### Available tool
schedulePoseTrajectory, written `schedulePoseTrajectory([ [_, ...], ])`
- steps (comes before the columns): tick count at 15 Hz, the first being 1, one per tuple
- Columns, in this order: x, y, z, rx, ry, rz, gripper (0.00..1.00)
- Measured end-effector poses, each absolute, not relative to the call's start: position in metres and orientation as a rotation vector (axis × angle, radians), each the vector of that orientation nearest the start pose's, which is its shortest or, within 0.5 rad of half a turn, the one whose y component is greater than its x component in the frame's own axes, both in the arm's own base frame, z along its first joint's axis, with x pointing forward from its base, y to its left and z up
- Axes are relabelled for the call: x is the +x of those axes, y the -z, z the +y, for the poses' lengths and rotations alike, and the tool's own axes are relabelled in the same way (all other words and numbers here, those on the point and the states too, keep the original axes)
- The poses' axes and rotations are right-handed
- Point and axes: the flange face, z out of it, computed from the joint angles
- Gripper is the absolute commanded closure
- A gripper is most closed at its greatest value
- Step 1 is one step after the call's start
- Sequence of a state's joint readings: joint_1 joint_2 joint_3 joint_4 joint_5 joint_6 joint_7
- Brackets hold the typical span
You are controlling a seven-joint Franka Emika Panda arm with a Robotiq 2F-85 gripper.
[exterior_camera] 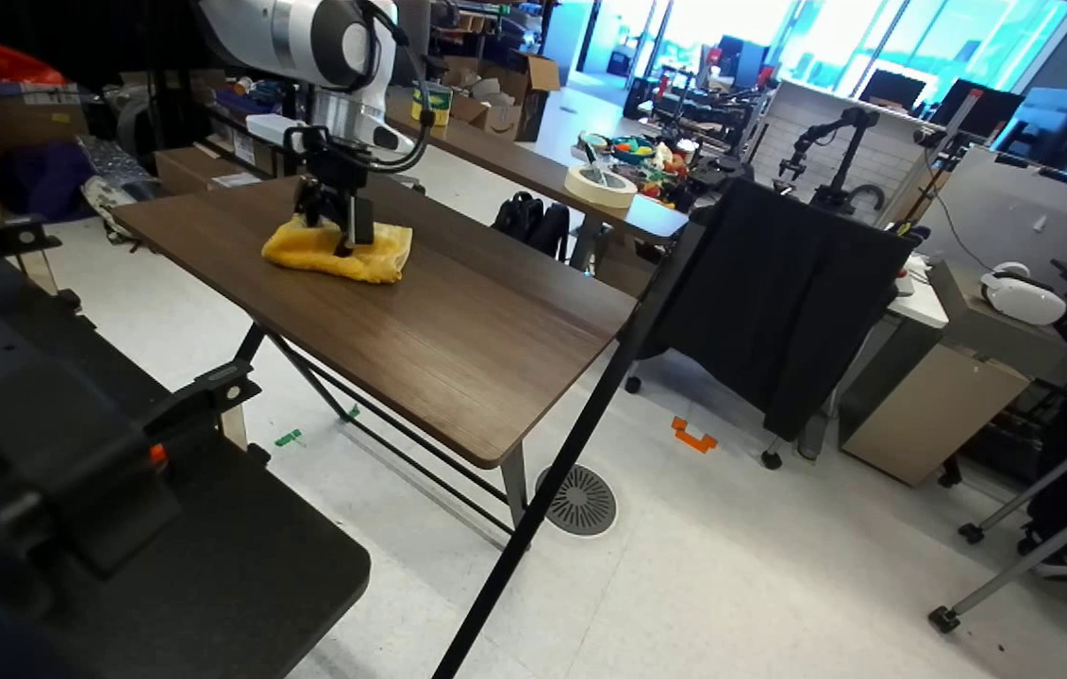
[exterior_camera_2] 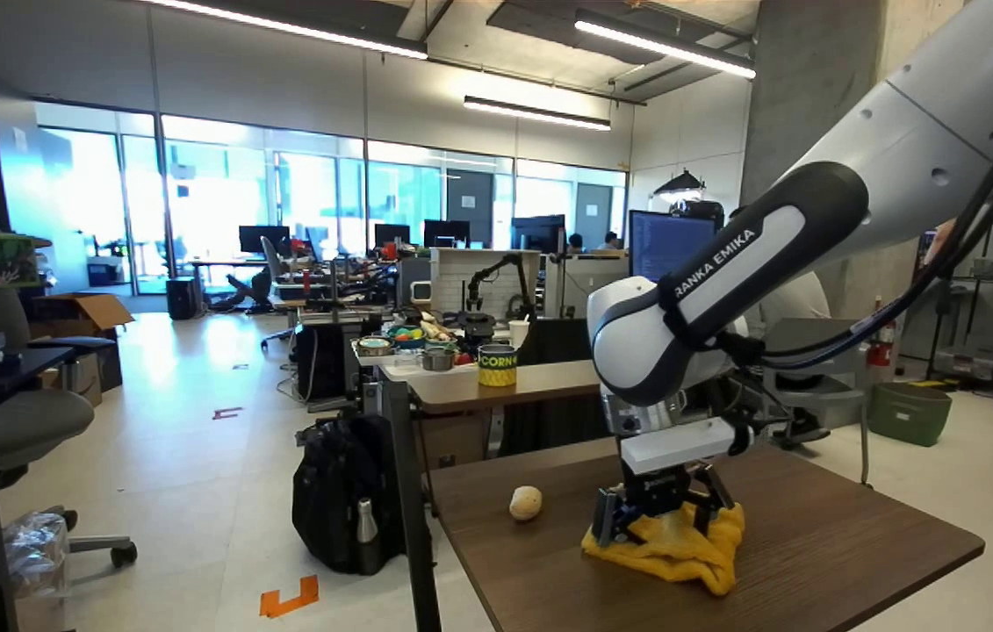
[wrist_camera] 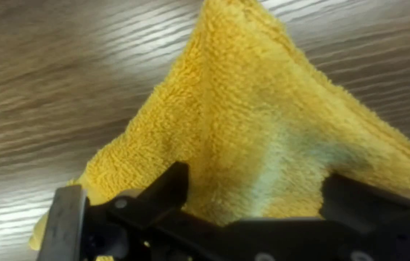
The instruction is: Use the towel to wipe the table
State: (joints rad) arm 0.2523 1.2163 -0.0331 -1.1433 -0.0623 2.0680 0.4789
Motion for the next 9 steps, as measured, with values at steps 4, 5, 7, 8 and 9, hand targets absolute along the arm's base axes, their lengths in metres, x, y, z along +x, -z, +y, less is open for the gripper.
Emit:
schedulePoseTrajectory([
  [4, 0.676, -0.035, 0.208, -3.222, -0.184, 0.064, 0.0],
  [5, 0.674, -0.043, 0.213, -3.197, -0.119, 0.014, 0.0],
  [7, 0.673, -0.064, 0.215, -3.146, 0.01, -0.068, 0.0],
  [8, 0.671, -0.076, 0.212, -3.126, 0.047, -0.096, 0.0],
  [9, 0.669, -0.089, 0.208, -3.111, 0.071, -0.114, 0.0],
])
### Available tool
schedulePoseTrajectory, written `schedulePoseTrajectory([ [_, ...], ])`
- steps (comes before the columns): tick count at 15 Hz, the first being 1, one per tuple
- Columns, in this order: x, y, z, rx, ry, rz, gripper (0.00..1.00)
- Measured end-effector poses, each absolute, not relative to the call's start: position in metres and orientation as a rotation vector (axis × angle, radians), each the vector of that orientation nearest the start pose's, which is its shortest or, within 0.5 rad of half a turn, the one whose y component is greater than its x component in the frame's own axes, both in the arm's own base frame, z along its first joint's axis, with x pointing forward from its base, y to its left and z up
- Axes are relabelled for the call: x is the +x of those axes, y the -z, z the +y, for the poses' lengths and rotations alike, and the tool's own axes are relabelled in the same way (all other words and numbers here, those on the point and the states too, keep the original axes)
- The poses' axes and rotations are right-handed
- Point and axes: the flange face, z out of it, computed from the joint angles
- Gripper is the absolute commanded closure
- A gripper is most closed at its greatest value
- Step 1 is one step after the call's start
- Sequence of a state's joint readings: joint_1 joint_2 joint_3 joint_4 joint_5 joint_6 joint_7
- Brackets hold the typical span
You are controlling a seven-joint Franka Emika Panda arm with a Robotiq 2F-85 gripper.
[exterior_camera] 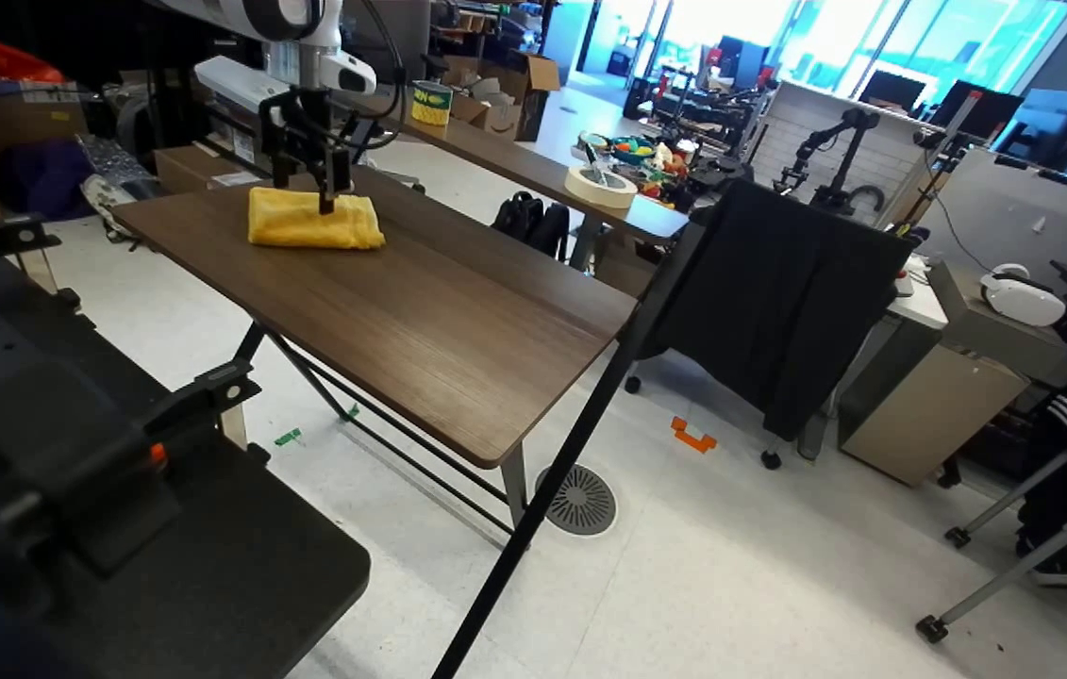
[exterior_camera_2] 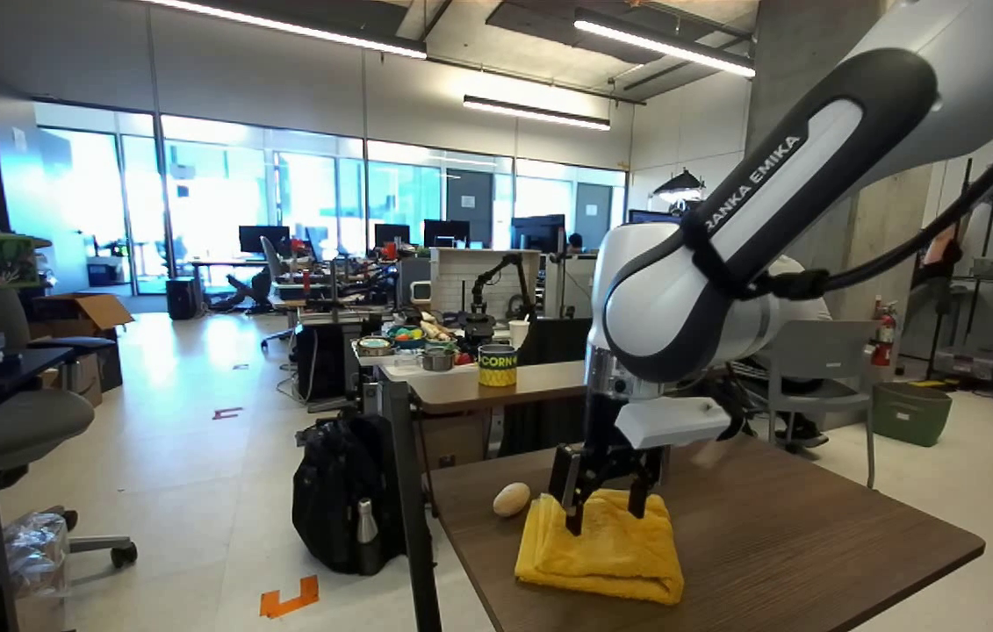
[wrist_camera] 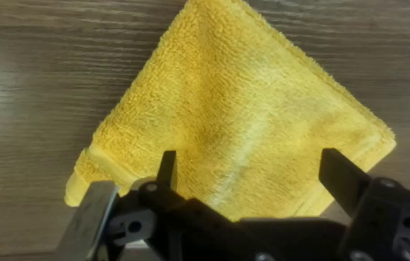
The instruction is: Use the towel to wipe the table
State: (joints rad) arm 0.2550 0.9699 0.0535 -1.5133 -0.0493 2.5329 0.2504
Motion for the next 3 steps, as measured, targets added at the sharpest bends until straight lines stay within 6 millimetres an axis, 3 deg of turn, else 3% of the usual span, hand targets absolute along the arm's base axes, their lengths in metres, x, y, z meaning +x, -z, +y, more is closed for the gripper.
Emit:
schedulePoseTrajectory([
  [3, 0.66, -0.129, 0.189, -3.079, 0.139, -0.155, 0.0],
])
